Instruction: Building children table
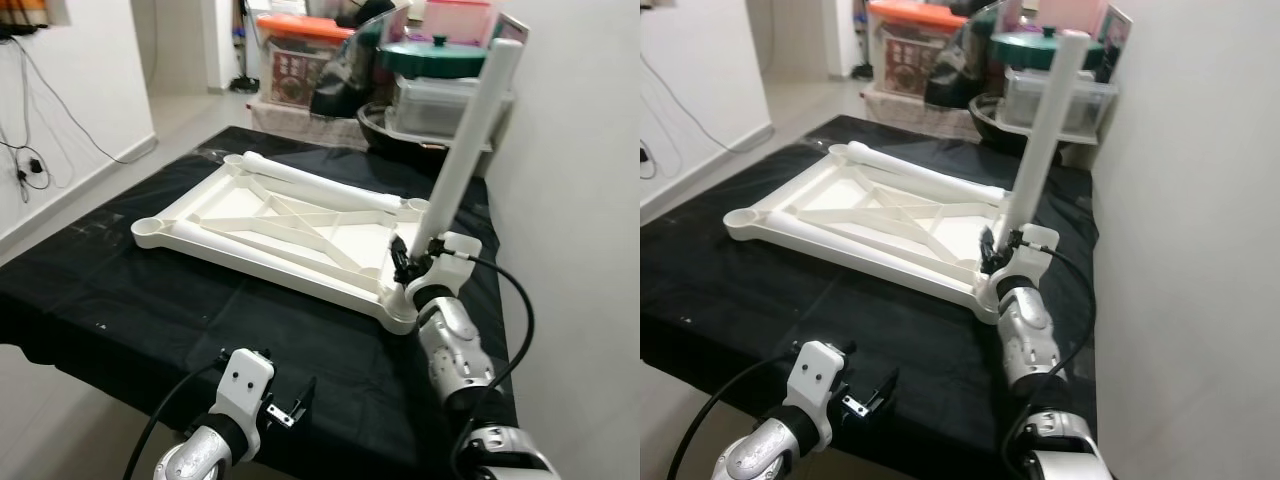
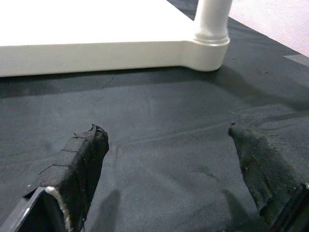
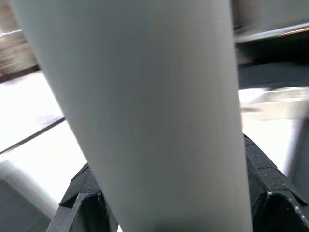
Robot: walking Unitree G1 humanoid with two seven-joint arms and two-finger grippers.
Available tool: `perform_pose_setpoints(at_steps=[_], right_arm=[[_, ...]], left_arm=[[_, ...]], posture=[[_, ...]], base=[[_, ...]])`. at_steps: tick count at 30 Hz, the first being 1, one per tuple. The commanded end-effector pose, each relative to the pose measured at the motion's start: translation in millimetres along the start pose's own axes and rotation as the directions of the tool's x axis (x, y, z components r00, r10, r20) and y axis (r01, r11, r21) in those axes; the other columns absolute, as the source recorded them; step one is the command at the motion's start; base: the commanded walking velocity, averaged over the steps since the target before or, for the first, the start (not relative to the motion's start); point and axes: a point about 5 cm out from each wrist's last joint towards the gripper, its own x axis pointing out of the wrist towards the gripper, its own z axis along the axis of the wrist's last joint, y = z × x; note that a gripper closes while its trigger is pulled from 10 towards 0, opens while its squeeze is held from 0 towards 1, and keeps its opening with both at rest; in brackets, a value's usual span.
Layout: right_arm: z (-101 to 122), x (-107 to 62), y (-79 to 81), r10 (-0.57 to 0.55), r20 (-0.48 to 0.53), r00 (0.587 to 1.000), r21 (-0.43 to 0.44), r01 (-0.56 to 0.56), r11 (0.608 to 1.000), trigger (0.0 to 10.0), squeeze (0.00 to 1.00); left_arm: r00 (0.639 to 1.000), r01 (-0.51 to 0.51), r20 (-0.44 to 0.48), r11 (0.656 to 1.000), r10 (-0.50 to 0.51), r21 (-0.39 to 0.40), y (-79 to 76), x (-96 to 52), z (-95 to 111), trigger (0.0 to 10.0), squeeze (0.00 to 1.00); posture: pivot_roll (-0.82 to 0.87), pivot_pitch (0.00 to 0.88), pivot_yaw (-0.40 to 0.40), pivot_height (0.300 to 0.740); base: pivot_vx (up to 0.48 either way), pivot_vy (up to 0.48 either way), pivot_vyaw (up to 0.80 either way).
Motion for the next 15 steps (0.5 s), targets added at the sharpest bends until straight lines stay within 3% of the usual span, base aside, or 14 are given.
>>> perform_pose_setpoints(at_steps=[1, 2, 3, 6, 8, 10, 12, 13, 14, 15], right_arm=[[-1.7, 0.5, 15.4, 0.240, -0.066, 0.968, 0.029, -0.239, 0.971, 10.0, 0.00], [-1.7, 0.5, 15.4, 0.240, -0.066, 0.968, 0.029, -0.239, 0.971, 10.0, 0.00], [-1.1, -4.5, 15.3, 0.339, -0.107, 0.935, 0.036, -0.337, 0.941, 10.0, 0.00], [-0.5, -18.0, 18.1, 0.572, -0.210, 0.793, 0.066, -0.572, 0.818, 10.0, 0.00], [-0.5, -18.0, 18.1, 0.572, -0.210, 0.793, 0.066, -0.572, 0.818, 10.0, 0.00], [-0.1, -25.5, 23.8, 0.673, -0.252, 0.696, 0.091, -0.675, 0.732, 10.0, 0.00], [-0.1, -25.5, 23.8, 0.673, -0.252, 0.696, 0.091, -0.675, 0.732, 10.0, 0.00], [-0.3, -27.0, 28.5, 0.716, -0.264, 0.646, 0.095, -0.721, 0.686, 10.0, 0.00], [-0.3, -27.0, 28.5, 0.716, -0.264, 0.646, 0.095, -0.721, 0.686, 10.0, 0.00], [-0.6, -26.3, 34.1, 0.748, -0.269, 0.606, 0.098, -0.756, 0.648, 10.0, 0.00]], left_arm=[[1.000, 0.003, -0.003, 1.000, -0.003, -0.005, -1.2, 0.6, -1.0, 10.0, 0.00], [1.000, 0.003, -0.003, 1.000, -0.003, -0.005, -1.2, 0.6, -1.0, 10.0, 0.00], [1.000, 0.004, -0.003, 1.000, -0.004, -0.005, -1.2, 0.4, -1.1, 10.0, 0.00], [1.000, 0.004, -0.004, 1.000, -0.004, -0.004, -1.2, -0.2, -1.5, 10.0, 0.00], [1.000, 0.004, -0.004, 1.000, -0.004, -0.004, -1.2, -0.2, -1.5, 10.0, 0.00], [1.000, 0.005, -0.005, 1.000, -0.005, -0.003, -1.3, -0.5, -1.7, 10.0, 0.00], [1.000, 0.005, -0.005, 1.000, -0.005, -0.003, -1.3, -0.5, -1.7, 10.0, 0.00], [1.000, 0.005, -0.006, 1.000, -0.005, -0.002, -1.4, -0.7, -1.8, 10.0, 0.00], [1.000, 0.005, -0.006, 1.000, -0.005, -0.002, -1.4, -0.7, -1.8, 10.0, 0.00], [1.000, 0.006, -0.007, 1.000, -0.006, -0.002, -1.5, -0.9, -2.1, 10.0, 0.00]], posture=[[0.22, 0.000, -0.093, 0.740], [0.22, 0.000, -0.093, 0.740], [0.22, 0.000, -0.095, 0.740], [0.22, 0.000, -0.097, 0.740], [0.22, 0.000, -0.097, 0.740], [0.22, 0.000, -0.095, 0.740], [0.22, 0.000, -0.095, 0.740], [0.23, 0.000, -0.096, 0.740], [0.23, 0.000, -0.096, 0.740], [0.23, 0.000, -0.094, 0.740]], base=[[0.000, 0.000, 0.00], [0.000, 0.000, 0.00], [0.000, 0.000, 0.00], [0.000, 0.000, 0.00], [0.000, 0.000, 0.00], [0.000, 0.000, 0.00], [0.000, 0.000, 0.00], [0.000, 0.000, 0.00], [0.000, 0.000, 0.00], [0.000, 0.000, 0.00]])
